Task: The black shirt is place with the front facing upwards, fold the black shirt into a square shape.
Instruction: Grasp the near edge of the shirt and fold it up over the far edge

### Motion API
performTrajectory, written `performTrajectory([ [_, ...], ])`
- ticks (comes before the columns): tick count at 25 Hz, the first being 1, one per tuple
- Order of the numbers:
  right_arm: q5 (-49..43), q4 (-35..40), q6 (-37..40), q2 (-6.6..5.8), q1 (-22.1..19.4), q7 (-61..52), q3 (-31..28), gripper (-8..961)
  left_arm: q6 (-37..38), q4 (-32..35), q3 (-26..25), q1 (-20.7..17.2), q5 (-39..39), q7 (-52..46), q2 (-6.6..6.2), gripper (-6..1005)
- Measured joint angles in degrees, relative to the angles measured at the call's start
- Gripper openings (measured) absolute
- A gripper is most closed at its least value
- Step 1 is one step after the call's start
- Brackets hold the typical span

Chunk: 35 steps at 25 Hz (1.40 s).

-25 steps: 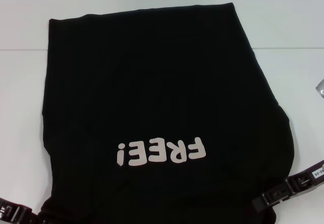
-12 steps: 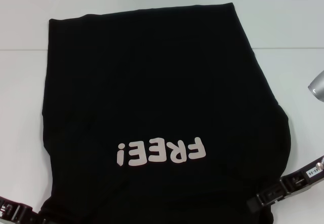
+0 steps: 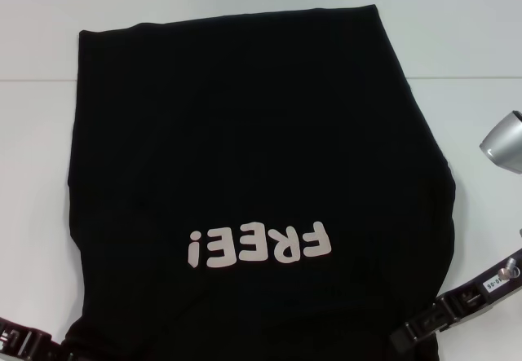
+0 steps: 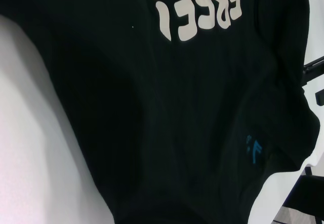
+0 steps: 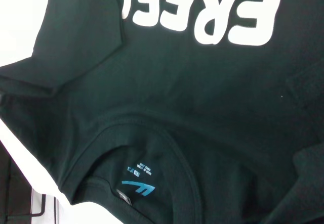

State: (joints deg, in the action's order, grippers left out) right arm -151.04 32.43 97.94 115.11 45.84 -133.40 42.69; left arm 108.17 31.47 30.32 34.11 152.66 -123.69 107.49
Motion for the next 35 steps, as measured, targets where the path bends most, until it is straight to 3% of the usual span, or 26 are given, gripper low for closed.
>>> performTrajectory([
  [13, 0.0, 0.0, -0.3, 0.23, 1.0, -1.1, 0.4, 546, -0.3, 0.0, 0.0, 0.1, -0.2, 0.1, 0.00, 34],
  [22, -0.2, 0.0, -0.7, -0.29, 1.1, -2.3, 1.6, 499, -0.4, 0.0, 0.0, 0.2, -0.2, 0.3, 0.00, 33],
  [32, -0.2, 0.1, -0.2, -0.64, 1.1, -2.2, 1.6, 54, -0.5, 0.0, 0.0, 0.1, -0.2, 0.6, 0.00, 34],
  [35, 0.0, 0.1, -0.1, -0.71, 0.9, -2.1, 1.4, 50, -0.7, -0.2, 0.0, 0.1, -0.5, 0.6, 0.00, 33],
])
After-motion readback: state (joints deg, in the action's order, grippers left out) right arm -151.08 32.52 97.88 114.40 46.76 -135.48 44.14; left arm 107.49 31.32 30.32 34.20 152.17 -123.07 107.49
